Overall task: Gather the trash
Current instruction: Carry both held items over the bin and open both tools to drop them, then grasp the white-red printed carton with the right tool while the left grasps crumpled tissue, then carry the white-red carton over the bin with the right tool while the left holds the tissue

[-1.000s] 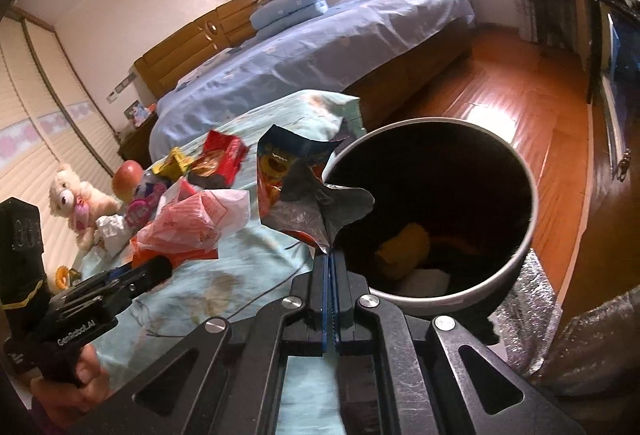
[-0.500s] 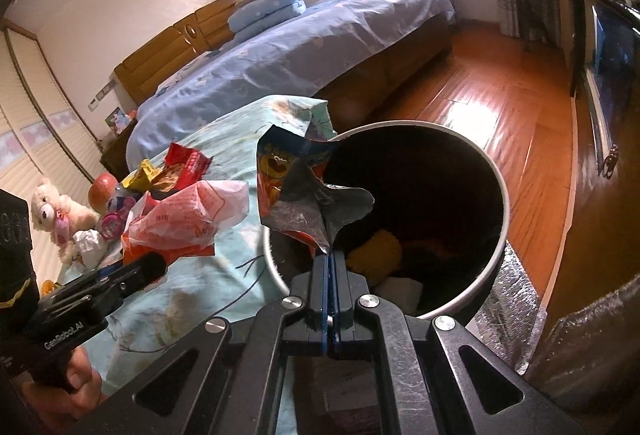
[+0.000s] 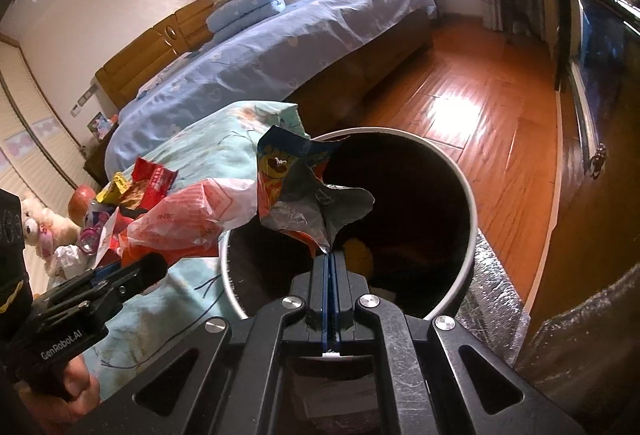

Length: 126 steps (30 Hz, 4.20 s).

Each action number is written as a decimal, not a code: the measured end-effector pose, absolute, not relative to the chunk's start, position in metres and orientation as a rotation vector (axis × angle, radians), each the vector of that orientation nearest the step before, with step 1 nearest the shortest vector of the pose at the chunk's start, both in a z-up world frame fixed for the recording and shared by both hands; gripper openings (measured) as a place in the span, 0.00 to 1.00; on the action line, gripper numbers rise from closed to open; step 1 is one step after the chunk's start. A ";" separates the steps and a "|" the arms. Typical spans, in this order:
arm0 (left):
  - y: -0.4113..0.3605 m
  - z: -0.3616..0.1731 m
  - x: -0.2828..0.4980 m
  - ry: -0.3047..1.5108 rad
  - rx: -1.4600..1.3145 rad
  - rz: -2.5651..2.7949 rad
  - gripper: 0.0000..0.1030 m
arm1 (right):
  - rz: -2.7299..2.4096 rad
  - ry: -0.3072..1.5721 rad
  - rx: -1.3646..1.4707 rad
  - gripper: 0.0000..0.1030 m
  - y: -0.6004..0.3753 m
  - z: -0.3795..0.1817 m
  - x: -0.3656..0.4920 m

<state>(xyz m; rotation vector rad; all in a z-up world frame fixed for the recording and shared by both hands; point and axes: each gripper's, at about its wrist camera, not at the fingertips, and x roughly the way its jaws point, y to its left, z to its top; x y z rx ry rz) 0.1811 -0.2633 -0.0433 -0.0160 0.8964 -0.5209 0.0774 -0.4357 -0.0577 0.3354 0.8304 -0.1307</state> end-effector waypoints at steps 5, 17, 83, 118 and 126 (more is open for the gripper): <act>-0.277 -0.045 0.192 0.907 -0.007 -0.529 0.37 | -0.144 0.844 0.342 0.01 -0.444 -0.059 0.082; -0.292 -0.049 0.204 0.917 0.006 -0.534 0.47 | -0.165 0.865 0.355 0.09 -0.457 -0.061 0.091; 0.007 -0.029 0.122 0.825 -0.162 -0.014 0.62 | 0.252 0.883 0.137 0.71 -0.218 -0.067 0.150; 0.027 -0.053 0.183 0.841 -0.199 -0.047 0.06 | 0.261 0.904 0.114 0.55 -0.207 -0.077 0.164; 0.025 -0.042 0.148 0.810 -0.200 -0.076 0.04 | 0.273 0.888 0.123 0.54 -0.206 -0.072 0.152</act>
